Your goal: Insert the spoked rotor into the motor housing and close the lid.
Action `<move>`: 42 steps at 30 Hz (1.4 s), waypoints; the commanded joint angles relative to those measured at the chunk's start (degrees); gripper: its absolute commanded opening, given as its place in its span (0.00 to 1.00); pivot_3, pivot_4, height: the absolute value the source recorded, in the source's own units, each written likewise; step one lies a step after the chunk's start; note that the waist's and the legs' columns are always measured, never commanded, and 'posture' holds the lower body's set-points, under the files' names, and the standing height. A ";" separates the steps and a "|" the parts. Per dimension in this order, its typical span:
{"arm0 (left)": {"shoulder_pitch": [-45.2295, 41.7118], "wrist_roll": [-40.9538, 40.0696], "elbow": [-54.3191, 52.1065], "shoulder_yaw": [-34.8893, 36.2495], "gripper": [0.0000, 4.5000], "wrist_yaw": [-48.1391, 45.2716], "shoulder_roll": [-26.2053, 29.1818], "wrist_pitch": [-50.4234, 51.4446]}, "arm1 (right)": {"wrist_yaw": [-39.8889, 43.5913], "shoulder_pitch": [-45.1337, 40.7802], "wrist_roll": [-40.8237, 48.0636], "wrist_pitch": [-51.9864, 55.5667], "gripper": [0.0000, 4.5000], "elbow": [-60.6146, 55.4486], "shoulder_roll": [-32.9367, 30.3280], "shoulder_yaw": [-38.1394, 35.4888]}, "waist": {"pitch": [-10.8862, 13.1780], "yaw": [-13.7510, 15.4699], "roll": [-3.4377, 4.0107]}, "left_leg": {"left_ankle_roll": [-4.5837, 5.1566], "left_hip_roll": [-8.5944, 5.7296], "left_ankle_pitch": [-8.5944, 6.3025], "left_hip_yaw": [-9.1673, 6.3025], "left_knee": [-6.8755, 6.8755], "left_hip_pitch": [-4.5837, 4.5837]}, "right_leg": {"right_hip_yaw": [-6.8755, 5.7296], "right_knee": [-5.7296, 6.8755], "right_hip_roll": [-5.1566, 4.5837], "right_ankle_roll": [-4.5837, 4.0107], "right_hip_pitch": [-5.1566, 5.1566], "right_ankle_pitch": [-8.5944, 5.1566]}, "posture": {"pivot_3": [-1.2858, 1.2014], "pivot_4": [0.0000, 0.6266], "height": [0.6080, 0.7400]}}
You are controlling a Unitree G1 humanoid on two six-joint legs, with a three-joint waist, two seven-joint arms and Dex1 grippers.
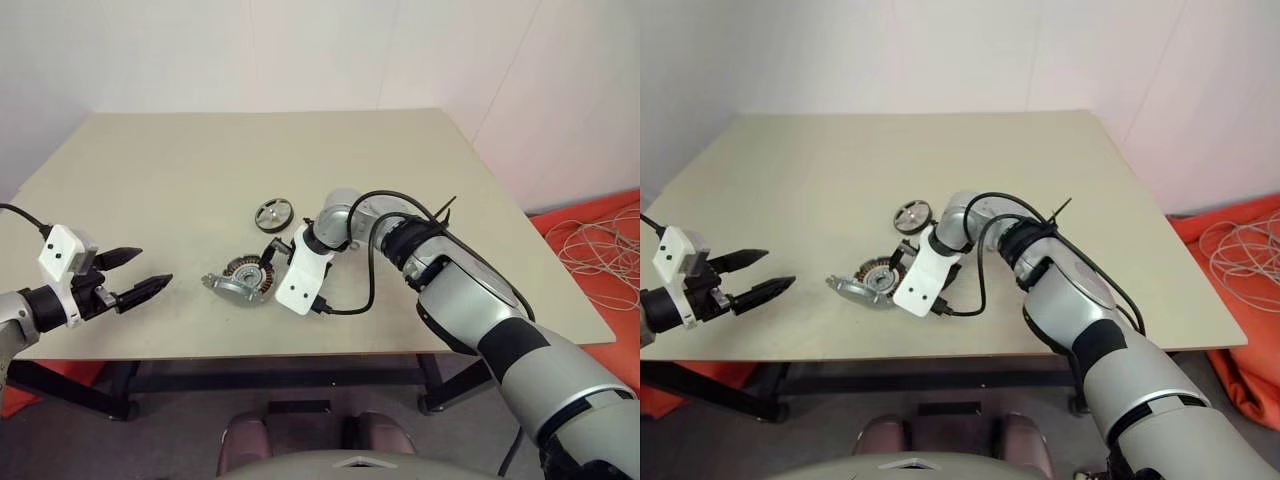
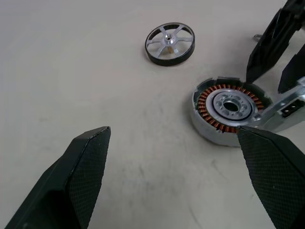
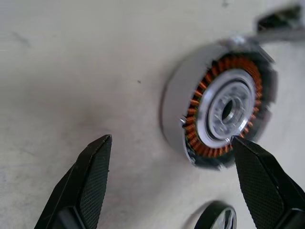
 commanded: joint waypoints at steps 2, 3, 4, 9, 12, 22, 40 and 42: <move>-0.46 -1.31 -2.62 0.91 1.00 1.78 -0.11 -0.61 | -1.00 -2.40 -2.13 -0.99 0.91 1.82 1.56 1.34 | -0.01 -0.11 -0.01 | 0.00 0.00 0.00 0.00 0.00 0.02 | 0.00 0.05 0.01 0.00 -0.01 0.00 | 0.52 0.00 1.00; -0.56 -1.37 -2.73 0.69 1.00 2.08 -0.20 -0.66 | -1.10 -2.42 -2.41 -0.77 0.86 2.17 2.04 1.48 | -0.01 -0.13 -0.01 | -0.01 -0.01 0.00 0.00 0.00 0.02 | 0.00 0.08 0.01 -0.01 -0.01 -0.01 | 0.52 0.00 1.00; -0.67 -1.44 -2.79 0.47 1.00 2.36 -0.27 -0.72 | -1.05 -2.41 -2.58 -0.42 0.78 2.49 2.53 1.59 | -0.01 -0.15 -0.01 | -0.01 -0.01 0.00 0.01 0.00 0.02 | 0.00 0.10 0.01 -0.03 -0.04 -0.02 | 0.52 0.00 1.00; -1.74 -1.60 -2.47 -0.69 1.00 3.34 -0.39 -0.96 | -0.75 -2.30 -2.74 2.20 0.40 3.88 4.35 1.24 | 0.02 -0.16 0.04 | -0.01 0.00 0.00 0.04 0.00 0.12 | 0.05 0.26 0.03 -0.14 -0.04 -0.09 | 0.52 0.00 1.00; -2.50 -1.58 -2.08 -1.17 1.00 3.57 -0.35 -1.07 | 0.37 -1.90 0.00 9.38 0.16 3.88 5.75 -1.91 | 0.07 -0.14 0.12 | -0.03 -0.01 0.01 0.03 0.00 0.22 | 0.07 0.40 0.03 -0.19 -0.02 -0.12 | 0.52 0.00 1.00; -4.35 -1.06 -0.08 -2.51 1.00 3.89 -0.17 -2.43 | 8.88 5.07 6.60 31.05 0.00 -15.65 3.33 -8.59 | 0.18 0.28 -0.05 | -0.23 0.03 0.13 -0.03 0.04 0.25 | 0.10 0.64 0.10 -0.24 -0.07 -0.16 | 0.52 0.00 1.00; -8.14 0.65 4.30 -6.44 1.00 4.22 -0.23 -5.42 | 21.65 21.15 20.61 100.54 0.00 -61.22 -6.39 -17.26 | 0.11 1.66 -0.40 | -0.37 0.07 0.22 -0.09 0.01 0.43 | 0.12 0.57 0.24 0.11 0.09 -0.36 | 0.52 0.00 1.00; -8.13 0.79 4.55 -6.63 1.00 4.20 -0.21 -5.71 | 20.05 21.97 22.87 106.19 0.00 -62.48 -6.42 -17.97 | 0.12 1.79 -0.40 | -0.40 0.07 0.23 -0.09 -0.01 0.47 | 0.13 0.58 0.24 0.14 0.09 -0.38 | 0.52 0.00 1.00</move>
